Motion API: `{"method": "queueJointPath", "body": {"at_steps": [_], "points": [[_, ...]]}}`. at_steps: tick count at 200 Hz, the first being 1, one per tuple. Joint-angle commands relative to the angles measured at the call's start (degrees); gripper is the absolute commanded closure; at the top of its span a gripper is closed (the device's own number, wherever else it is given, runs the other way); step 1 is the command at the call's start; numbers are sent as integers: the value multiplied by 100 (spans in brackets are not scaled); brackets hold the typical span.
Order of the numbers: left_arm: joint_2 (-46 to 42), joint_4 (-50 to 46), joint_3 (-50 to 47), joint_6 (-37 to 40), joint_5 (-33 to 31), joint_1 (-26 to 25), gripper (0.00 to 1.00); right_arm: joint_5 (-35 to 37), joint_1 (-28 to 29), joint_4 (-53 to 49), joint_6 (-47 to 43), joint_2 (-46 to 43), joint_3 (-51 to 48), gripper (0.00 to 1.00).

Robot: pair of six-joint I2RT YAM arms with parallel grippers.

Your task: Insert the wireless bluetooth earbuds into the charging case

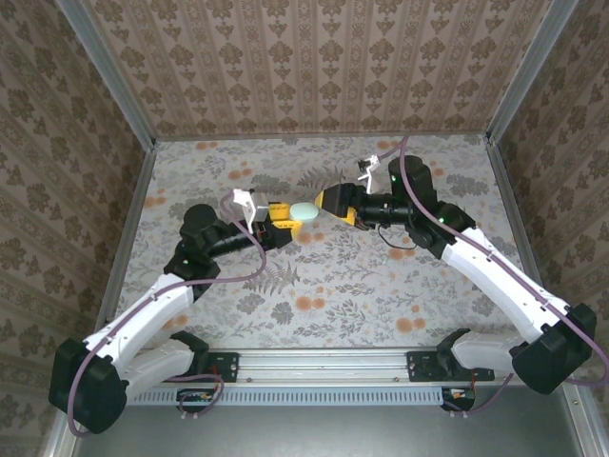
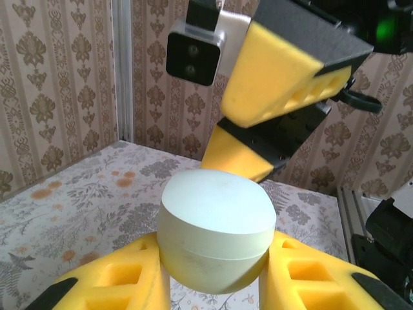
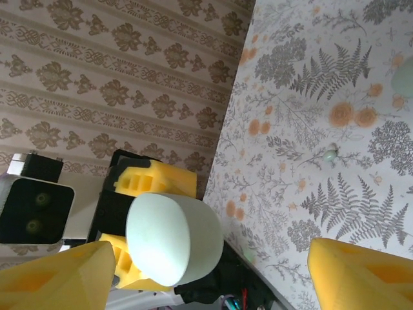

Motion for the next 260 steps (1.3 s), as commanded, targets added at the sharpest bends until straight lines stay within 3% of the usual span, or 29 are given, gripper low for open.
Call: {"method": "queueJointPath", "body": {"at_steps": [1, 66, 85, 133, 220, 260], "points": [[-99, 465, -27, -262, -65, 0, 67, -316, -9, 548, 517, 74, -116, 21], [123, 838, 3, -497, -99, -136, 67, -619, 43, 1234, 1008, 186, -308, 25], [169, 876, 13, -522, -95, -165, 67, -663, 70, 1350, 1057, 203, -328, 29], [214, 858, -9, -567, -160, -183, 67, -725, 107, 1730, 1282, 216, -434, 54], [566, 992, 82, -819, -90, -174, 67, -892, 158, 2223, 1620, 295, -574, 63], [640, 861, 161, -745, -16, -106, 67, -795, 145, 2399, 1793, 300, -679, 75]]}}
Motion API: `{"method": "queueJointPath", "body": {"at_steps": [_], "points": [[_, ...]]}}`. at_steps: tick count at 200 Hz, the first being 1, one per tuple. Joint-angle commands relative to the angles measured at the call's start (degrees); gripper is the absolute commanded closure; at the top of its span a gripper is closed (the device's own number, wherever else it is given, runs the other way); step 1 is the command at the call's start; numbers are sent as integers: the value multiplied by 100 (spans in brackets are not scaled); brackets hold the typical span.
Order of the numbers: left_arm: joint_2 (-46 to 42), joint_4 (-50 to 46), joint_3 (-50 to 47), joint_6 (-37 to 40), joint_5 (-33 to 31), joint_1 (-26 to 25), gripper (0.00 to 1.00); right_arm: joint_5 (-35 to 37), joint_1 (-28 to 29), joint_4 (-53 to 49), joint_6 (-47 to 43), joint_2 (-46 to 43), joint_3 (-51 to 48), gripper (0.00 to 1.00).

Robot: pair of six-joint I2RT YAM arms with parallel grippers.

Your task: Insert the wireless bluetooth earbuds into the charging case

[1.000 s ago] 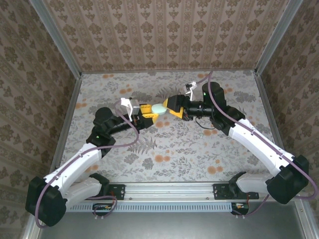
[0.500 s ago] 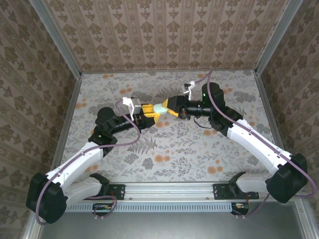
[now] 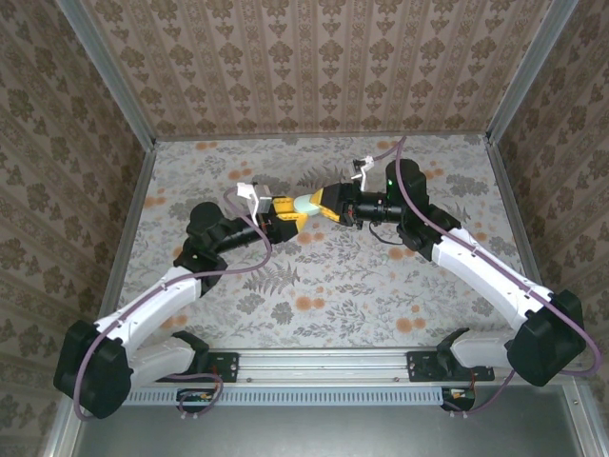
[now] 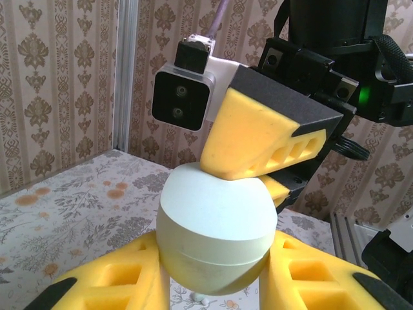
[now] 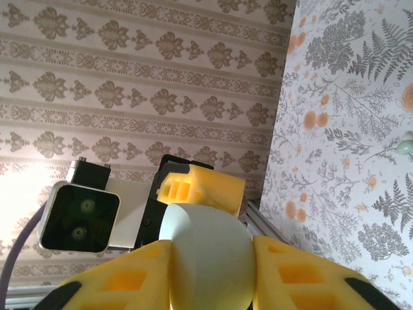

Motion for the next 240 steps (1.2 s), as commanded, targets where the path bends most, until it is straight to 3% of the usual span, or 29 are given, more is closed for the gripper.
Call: {"method": "queueJointPath", "body": {"at_steps": [1, 41, 150, 178, 240], "points": [[96, -31, 161, -51, 122, 13, 67, -244, 127, 535, 186, 40, -90, 76], [104, -252, 223, 64, 184, 109, 61, -88, 129, 870, 468, -1, -310, 81], [104, -446, 258, 147, 670, 419, 25, 785, -20, 793, 771, -623, -683, 83], [143, -691, 393, 502, 779, 383, 23, 815, -20, 722, 782, -673, -723, 83], [577, -450, 817, 535, 1131, 333, 26, 722, -20, 661, 772, -696, -729, 83]]}}
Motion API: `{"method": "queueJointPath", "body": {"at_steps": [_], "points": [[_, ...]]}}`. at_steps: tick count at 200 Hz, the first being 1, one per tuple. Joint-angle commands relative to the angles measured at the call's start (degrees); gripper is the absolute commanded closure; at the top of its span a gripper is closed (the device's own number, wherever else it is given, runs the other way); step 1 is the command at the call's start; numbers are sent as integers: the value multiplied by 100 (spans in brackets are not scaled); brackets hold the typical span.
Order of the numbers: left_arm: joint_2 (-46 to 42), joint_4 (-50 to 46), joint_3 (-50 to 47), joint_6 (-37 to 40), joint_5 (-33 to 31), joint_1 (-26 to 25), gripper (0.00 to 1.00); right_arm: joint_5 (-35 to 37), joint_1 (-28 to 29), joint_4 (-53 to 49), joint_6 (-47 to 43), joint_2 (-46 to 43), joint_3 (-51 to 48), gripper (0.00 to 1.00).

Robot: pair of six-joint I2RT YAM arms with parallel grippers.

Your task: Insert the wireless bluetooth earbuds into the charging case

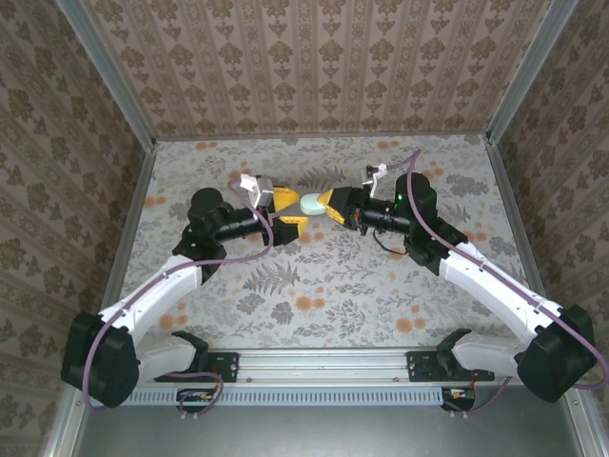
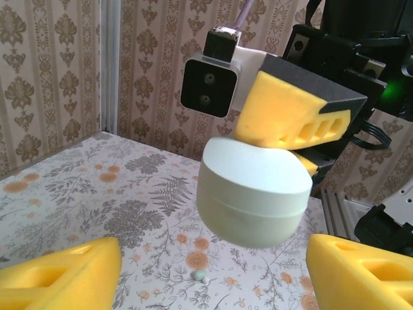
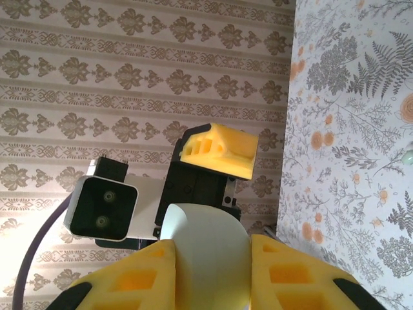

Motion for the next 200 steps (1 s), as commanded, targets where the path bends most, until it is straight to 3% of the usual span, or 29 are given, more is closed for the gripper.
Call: {"method": "queueJointPath", "body": {"at_steps": [1, 79, 153, 180, 200], "points": [[145, 186, 297, 148, 326, -41, 26, 32, -27, 62, 70, -139, -44, 82], [331, 263, 474, 122, 526, -155, 32, -41, -31, 67, 57, -148, -50, 82], [370, 230, 493, 148, 579, -166, 53, -193, -27, 253, 113, -40, -2, 82], [353, 171, 489, 174, 560, -163, 61, -278, -31, 243, 93, 10, 9, 72], [306, 103, 452, 162, 540, -141, 66, -252, -31, 44, -130, -40, 68, 58]]}}
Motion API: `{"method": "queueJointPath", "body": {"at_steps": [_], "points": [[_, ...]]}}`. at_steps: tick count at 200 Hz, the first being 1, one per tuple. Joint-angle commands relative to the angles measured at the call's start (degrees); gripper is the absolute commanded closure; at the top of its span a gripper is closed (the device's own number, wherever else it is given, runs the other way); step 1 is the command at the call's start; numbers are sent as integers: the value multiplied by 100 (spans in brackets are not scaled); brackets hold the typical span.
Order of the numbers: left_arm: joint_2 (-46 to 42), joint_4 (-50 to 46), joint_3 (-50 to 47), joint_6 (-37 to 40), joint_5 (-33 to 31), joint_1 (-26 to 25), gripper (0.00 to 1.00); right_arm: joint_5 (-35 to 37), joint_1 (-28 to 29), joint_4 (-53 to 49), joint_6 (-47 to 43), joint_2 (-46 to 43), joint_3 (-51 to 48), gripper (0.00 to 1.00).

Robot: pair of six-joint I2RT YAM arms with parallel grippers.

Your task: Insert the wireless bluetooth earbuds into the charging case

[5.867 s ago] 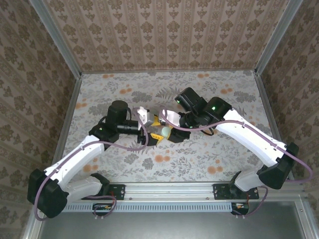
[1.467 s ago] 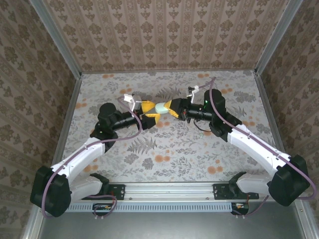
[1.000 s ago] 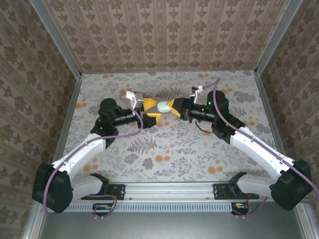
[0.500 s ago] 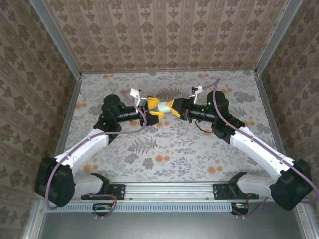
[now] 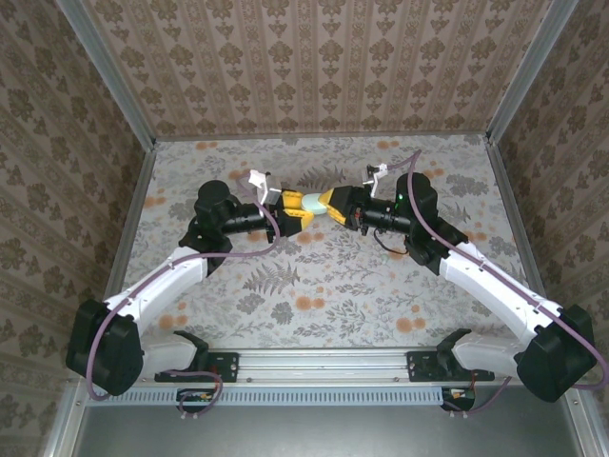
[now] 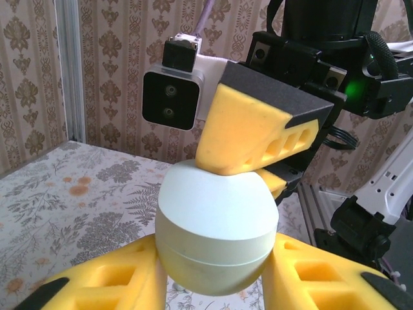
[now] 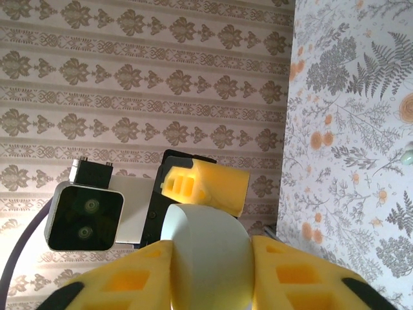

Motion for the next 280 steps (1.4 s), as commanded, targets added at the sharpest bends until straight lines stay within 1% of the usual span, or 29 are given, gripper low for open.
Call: {"method": "queueJointPath", "body": {"at_steps": [1, 18, 37, 57, 75, 95, 99, 109, 137, 170, 196, 243, 280], "points": [[-36, 24, 123, 50, 70, 15, 66, -193, -7, 5, -156, -43, 87, 57], [-91, 98, 23, -119, 120, 87, 69, -133, -23, -363, -595, -134, 207, 46], [-245, 138, -141, -254, 126, 182, 70, 103, -23, -953, -1216, -324, 344, 41], [-478, 20, -330, -264, 82, 274, 71, 316, -16, -1568, -1859, -463, 536, 41], [-687, -156, -454, -238, 39, 365, 71, 511, 94, -2146, -2466, -467, 823, 44], [-878, -330, -560, -208, 26, 389, 71, 1026, 525, -2938, -3356, -375, 1295, 48], [-909, -356, -578, -210, 21, 550, 71, 1090, 596, -3013, -3472, -351, 1353, 48], [-985, -413, -620, -201, -6, 595, 71, 1157, 793, -3157, -3738, -245, 1527, 50], [-1096, -491, -658, -189, -32, 626, 72, 978, 1101, -3141, -3892, 106, 1750, 56], [-1182, -515, -709, -193, -42, 627, 72, 813, 1238, -3282, -3981, 498, 2084, 68], [-1282, -612, -731, -143, -57, 627, 72, 692, 1240, -3346, -4052, 709, 2271, 71], [-1381, -703, -774, -124, -58, 618, 72, 633, 1236, -3482, -4098, 1019, 2622, 72], [-1464, -965, -777, 14, -58, 606, 72, 636, 1171, -3602, -4155, 1150, 2888, 73]]}}
